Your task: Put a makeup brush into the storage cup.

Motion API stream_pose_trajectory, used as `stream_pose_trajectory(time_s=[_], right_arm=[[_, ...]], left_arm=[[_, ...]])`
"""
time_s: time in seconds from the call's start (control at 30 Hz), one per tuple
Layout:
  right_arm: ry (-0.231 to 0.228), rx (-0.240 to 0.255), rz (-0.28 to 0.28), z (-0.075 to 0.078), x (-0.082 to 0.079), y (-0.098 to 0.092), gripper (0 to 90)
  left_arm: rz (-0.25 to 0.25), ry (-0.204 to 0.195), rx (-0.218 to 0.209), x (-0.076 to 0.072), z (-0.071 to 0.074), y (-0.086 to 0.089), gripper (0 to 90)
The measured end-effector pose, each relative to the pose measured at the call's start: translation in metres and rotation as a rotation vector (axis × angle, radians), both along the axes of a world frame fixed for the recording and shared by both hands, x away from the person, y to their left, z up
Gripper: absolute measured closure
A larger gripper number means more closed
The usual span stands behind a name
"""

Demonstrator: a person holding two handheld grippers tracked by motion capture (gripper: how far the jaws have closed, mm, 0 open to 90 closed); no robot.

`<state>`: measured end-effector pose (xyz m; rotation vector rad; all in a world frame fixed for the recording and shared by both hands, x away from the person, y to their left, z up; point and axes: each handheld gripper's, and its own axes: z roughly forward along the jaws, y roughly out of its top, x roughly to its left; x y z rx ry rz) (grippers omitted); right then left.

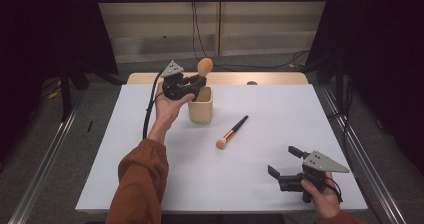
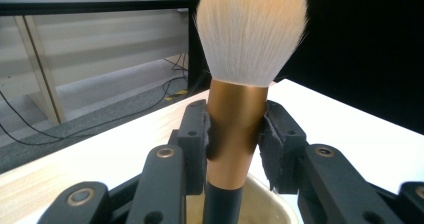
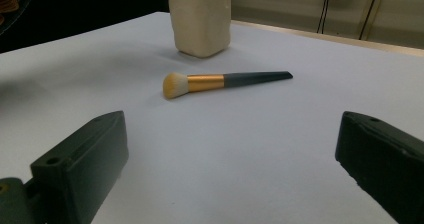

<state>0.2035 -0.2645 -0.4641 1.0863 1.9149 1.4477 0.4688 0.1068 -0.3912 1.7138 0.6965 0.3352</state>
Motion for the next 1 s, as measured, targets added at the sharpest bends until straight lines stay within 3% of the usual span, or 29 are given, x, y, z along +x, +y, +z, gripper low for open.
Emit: stream_pose_trajectory(time_s=[0.7, 1.0], right_arm=[[-0.001, -0.004, 0.001, 0.0, 0.0, 0.0, 0.2], [0.0, -0.004, 0.001, 0.0, 0.0, 0.0, 0.2]], left_arm=[[0.006, 0.021, 0.081, -0.001, -0.013, 0.008, 66.2], [0.017, 0.063, 0.117, 0.001, -0.022, 0.009, 66.1]])
